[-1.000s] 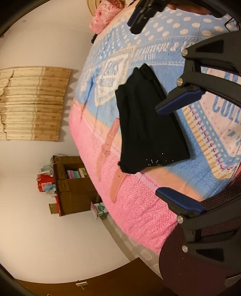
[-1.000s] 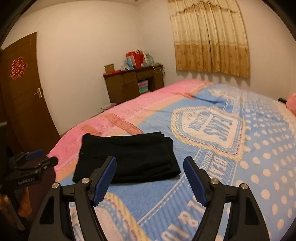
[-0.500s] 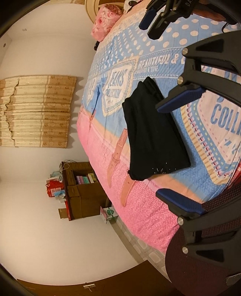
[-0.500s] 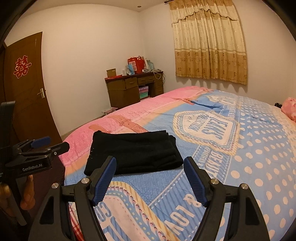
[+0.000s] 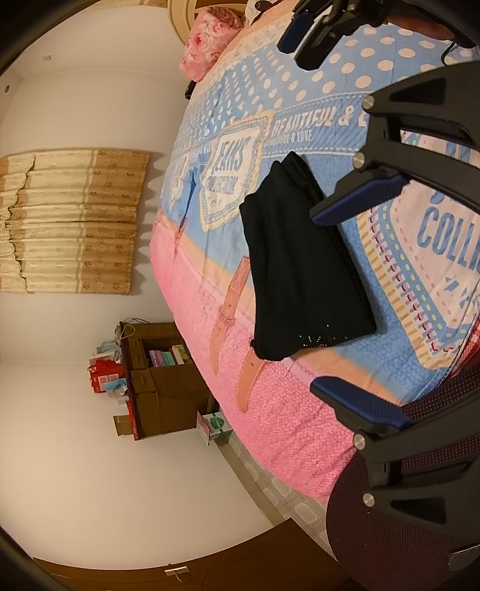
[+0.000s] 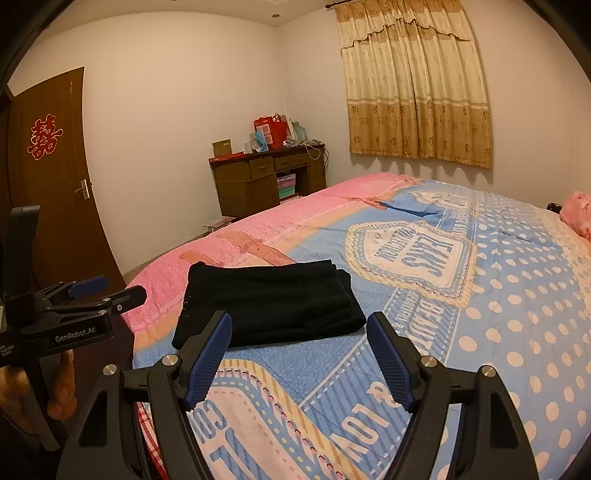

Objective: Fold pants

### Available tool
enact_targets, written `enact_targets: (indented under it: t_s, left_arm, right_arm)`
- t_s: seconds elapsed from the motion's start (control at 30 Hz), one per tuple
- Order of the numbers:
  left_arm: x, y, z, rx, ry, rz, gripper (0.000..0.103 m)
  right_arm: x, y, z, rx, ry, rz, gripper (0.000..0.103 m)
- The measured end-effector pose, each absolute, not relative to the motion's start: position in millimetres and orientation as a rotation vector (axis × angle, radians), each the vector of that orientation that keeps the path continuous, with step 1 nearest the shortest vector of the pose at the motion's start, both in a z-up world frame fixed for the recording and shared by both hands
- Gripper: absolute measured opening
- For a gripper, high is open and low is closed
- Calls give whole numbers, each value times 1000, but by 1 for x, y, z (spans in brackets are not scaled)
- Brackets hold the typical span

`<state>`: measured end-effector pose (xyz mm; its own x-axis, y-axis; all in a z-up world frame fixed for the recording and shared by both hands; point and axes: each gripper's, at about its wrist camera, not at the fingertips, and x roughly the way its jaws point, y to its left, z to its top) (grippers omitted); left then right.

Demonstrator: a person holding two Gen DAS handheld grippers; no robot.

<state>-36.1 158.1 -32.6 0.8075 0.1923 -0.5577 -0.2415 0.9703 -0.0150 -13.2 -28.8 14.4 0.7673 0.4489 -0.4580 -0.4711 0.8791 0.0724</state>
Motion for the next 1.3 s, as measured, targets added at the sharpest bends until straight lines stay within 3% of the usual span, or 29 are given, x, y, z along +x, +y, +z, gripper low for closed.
enact_targets:
  t_s: [0.93,1.1,1.3]
  left_arm:
    - [-31,168,-32,-84,608,273,87]
    - [-32,166,-32,-70,603,290,95]
    - [-34,164,-32,-51,596,297,95]
  right_arm:
    - [-14,-21,19,-51,469,515,77]
    - [-14,-21,19,-51,470,515,77]
    - [-16,-19,20,-51,470,517,77]
